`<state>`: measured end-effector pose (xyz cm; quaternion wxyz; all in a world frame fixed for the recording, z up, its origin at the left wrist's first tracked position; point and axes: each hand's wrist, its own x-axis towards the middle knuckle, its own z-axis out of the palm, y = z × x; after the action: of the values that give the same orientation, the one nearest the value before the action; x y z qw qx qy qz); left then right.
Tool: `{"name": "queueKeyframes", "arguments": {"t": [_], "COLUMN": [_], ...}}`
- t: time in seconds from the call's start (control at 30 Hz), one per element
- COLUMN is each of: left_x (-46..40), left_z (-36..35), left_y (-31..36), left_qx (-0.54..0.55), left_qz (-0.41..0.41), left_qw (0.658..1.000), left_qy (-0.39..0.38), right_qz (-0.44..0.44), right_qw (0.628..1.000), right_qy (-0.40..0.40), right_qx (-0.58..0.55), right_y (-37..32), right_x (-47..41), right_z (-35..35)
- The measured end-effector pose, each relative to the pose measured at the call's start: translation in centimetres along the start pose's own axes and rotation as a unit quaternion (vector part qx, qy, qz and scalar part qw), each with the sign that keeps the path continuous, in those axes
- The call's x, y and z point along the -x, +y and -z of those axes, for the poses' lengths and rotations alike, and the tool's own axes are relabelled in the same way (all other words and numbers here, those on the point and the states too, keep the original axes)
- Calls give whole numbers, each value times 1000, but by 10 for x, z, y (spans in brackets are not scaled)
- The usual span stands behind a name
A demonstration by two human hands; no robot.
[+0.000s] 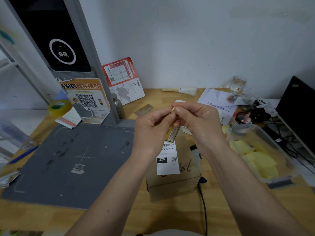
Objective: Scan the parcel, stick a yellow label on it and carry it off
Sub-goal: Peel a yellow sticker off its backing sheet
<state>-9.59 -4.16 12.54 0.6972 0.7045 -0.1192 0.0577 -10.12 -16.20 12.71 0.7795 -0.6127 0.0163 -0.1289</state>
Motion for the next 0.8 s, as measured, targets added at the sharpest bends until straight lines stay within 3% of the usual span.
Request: {"name": "queueKeyframes", "arguments": {"t": [0.17, 0.3, 0.43, 0.53, 0.67, 0.8], "left_x": [0, 0, 5, 6, 6, 5], "left_z": [0, 0, -1, 1, 2, 1], "left_y": [-1, -10, -20, -27, -25, -15], "left_qx": [10, -69, -123, -157, -145, -34], "left_qz": [-2, -84, -175, -191, -135, 12], "left_qw": [999, 990, 975, 968, 980, 999], "left_qy": [32, 87, 62, 52, -2, -34], "right_qz": [-5, -75, -121, -121, -85, -34], "right_qw": [1000, 997, 993, 993, 993, 988], "right_qy": [12, 13, -12, 14, 43, 58], "right_qx": [-12, -9, 0, 2, 72, 138], "right_y": [2, 1, -2, 3, 7, 5], "right_x": [2, 4, 4, 3, 3, 4], "right_z": [-1, 0, 0, 1, 3, 2]}}
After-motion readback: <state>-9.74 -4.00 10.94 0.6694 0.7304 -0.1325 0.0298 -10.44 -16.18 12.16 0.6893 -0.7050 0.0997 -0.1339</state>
